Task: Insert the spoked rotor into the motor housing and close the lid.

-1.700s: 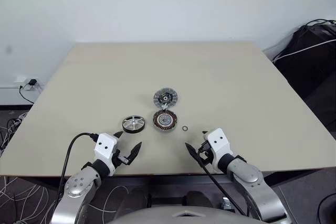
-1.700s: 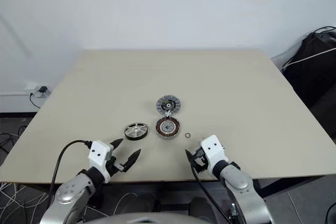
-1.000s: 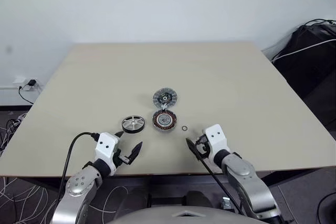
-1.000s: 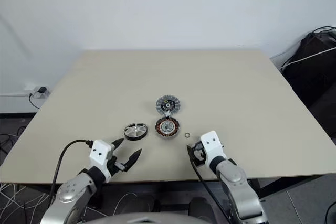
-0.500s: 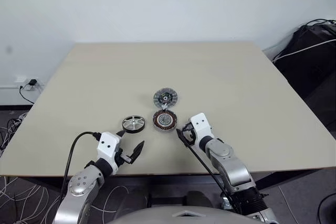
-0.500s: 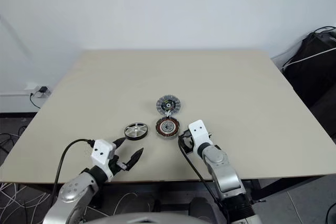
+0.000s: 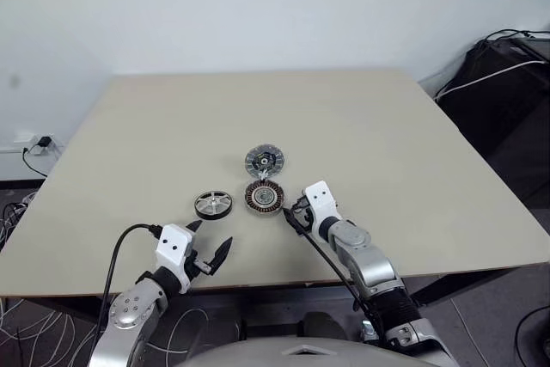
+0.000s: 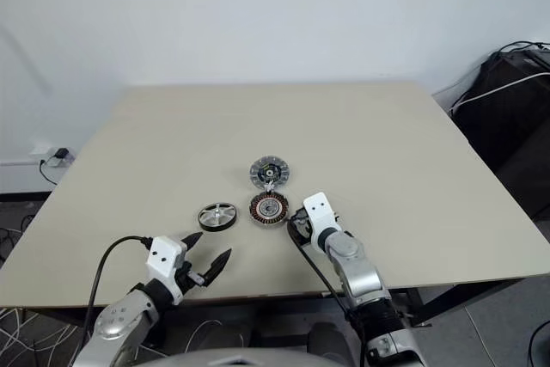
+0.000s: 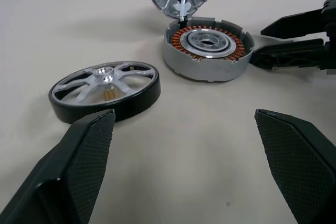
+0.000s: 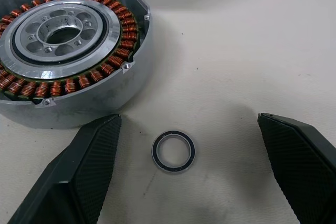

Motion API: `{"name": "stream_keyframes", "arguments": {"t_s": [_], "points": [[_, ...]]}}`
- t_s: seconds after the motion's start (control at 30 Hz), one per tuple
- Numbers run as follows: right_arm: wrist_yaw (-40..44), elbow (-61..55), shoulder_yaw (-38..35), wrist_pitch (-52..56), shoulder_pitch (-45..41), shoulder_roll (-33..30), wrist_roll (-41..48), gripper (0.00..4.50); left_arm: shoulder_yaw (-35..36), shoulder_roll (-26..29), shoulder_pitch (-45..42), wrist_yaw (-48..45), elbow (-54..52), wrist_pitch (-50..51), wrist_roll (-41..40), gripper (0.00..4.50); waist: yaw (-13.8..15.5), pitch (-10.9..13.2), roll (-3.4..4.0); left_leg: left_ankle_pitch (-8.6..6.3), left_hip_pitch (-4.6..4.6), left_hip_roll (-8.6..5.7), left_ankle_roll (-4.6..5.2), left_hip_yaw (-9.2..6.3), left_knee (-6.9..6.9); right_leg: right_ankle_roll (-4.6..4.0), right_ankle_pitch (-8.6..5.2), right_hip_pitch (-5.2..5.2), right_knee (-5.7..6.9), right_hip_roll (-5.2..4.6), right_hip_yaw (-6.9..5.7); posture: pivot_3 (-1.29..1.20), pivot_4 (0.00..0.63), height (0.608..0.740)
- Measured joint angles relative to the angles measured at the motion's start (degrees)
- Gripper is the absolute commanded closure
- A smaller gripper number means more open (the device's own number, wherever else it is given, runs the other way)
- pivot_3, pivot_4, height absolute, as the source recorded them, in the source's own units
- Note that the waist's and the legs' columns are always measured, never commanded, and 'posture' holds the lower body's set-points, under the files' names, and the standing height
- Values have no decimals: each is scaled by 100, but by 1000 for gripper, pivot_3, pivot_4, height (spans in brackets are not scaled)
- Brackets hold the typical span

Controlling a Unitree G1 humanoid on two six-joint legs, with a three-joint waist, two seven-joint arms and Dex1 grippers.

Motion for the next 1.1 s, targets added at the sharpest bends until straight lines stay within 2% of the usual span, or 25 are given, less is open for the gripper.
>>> {"name": "stream_keyframes", "arguments": {"t_s": [0.03, 0.37, 0.77, 0.97, 1.1], "points": [[19, 37, 2, -11, 0, 11, 7, 568, 0, 0, -24, 4, 0, 6, 0, 0, -2, -4, 1, 0, 2, 1, 0, 0, 0, 0, 0, 2, 1, 0, 0, 0, 0, 740], [156, -91, 65, -45, 205, 28, 15, 3796, -9, -2, -57, 46, -7, 80, 0, 0, 34, -40, 11, 0, 5, -1, 0, -1, 0, 0, -1, 9, -6, -17, 2, 0, 0, 740], [309, -1243, -46, 577, 711, -311, 142, 3813, -12, 6, -11, 39, -38, 79, -3, 0, 79, -20, 25, -2, -18, -5, 0, -2, -10, -1, -5, -11, -17, -33, -4, 0, 0, 740], [216, -1645, -132, 716, 253, -238, 150, 3813, -4, 8, -84, 26, -38, 85, -9, 0, 65, -12, 27, -2, -17, -3, -1, -3, -12, -1, -5, -14, -16, -30, -5, 0, 0, 740], [225, -1561, 198, 689, -68, -64, 62, 3813, -21, -6, -76, 27, -36, 72, -5, 0, 69, -12, 26, -2, -22, -5, -1, -2, -16, -3, -3, -21, -18, -9, -4, 0, 0, 740]]}}
